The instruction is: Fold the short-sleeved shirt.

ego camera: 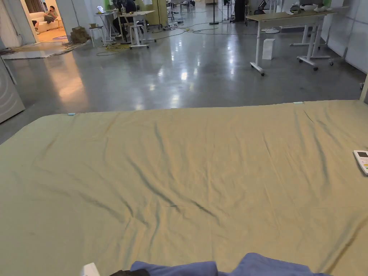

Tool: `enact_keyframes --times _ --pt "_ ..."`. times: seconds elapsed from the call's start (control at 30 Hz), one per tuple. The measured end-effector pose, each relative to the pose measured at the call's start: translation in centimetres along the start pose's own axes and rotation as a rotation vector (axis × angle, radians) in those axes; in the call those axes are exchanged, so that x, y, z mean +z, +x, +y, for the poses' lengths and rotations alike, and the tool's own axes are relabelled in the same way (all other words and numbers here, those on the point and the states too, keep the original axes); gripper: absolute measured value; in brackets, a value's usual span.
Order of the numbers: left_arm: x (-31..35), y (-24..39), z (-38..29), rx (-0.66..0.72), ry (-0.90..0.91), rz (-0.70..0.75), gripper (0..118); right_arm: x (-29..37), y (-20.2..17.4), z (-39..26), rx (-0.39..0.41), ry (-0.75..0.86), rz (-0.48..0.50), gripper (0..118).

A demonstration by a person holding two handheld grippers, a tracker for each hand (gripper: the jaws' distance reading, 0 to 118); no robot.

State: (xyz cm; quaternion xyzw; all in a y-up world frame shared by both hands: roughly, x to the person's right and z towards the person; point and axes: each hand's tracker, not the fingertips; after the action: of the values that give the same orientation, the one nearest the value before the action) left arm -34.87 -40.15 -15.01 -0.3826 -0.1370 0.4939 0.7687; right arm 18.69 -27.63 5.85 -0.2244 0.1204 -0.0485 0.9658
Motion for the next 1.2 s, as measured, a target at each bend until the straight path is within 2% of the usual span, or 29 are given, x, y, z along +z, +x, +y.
enact_keyframes --times 0.17,0.33,0.47,0.63,0.67,0.7,0.73,0.77,0.8,0.83,0.97,1.03,1.07,1.1,1.17,1.2 --pt "3.7 1.3 3.3 -0.276 0.031 0.181 12 -1.1 0.0 -0.4 -0.029 0.014 0.048 0" --pt "0.3 6.5 0.9 -0.357 -0.017 0.021 12 -0.7 -0.1 -1.1 -0.052 0.008 0.046 0" --pt "-5.5 11.0 -3.7 -0.464 -0.110 0.019 12 0.4 0.6 -1.4 -0.066 -0.001 0.004 0" --pt "-13.8 13.8 -10.2 -0.429 -0.228 -0.011 15 2.2 2.1 -2.1 -0.104 0.000 -0.080 0" --pt "-15.0 14.0 -11.1 -0.468 -0.259 0.005 20 2.6 2.4 -2.2 -0.109 0.000 -0.096 0" --pt "-16.3 14.2 -12.0 -0.518 -0.285 0.046 31 2.9 2.7 -2.4 -0.115 -0.002 -0.114 0" --pt "-17.4 14.4 -12.8 -0.567 -0.308 0.093 55 3.2 3.0 -2.5 -0.122 -0.003 -0.129 0" --pt "-17.9 14.7 -13.5 -0.593 -0.318 0.108 75 3.4 3.4 -2.7 -0.132 -0.001 -0.133 0" --pt "-18.3 14.9 -13.7 -0.601 -0.329 0.098 90 3.6 3.8 -2.9 -0.153 -0.002 -0.134 0" --pt "-18.2 15.0 -13.8 -0.593 -0.313 0.075 101 3.7 4.2 -3.1 -0.175 -0.002 -0.137 0" --pt "-15.0 15.1 -11.9 -0.487 -0.196 -0.112 101 3.9 4.9 -3.6 -0.213 0.004 -0.150 0" --pt "-13.5 14.0 -11.6 -0.415 -0.163 -0.098 99 3.8 5.0 -3.7 -0.230 0.007 -0.141 0" --pt "-13.2 13.3 -11.7 -0.393 -0.164 -0.099 93 3.8 4.9 -3.7 -0.238 0.009 -0.138 0" --pt "-13.3 12.5 -11.9 -0.384 -0.183 -0.106 81 3.7 4.9 -3.7 -0.247 0.013 -0.131 0" --pt "-14.7 11.1 -12.7 -0.380 -0.230 -0.071 24 3.7 4.7 -3.6 -0.252 0.020 -0.124 0" --pt "-15.5 10.5 -13.3 -0.379 -0.243 -0.014 6 3.7 4.6 -3.7 -0.251 0.021 -0.120 0"
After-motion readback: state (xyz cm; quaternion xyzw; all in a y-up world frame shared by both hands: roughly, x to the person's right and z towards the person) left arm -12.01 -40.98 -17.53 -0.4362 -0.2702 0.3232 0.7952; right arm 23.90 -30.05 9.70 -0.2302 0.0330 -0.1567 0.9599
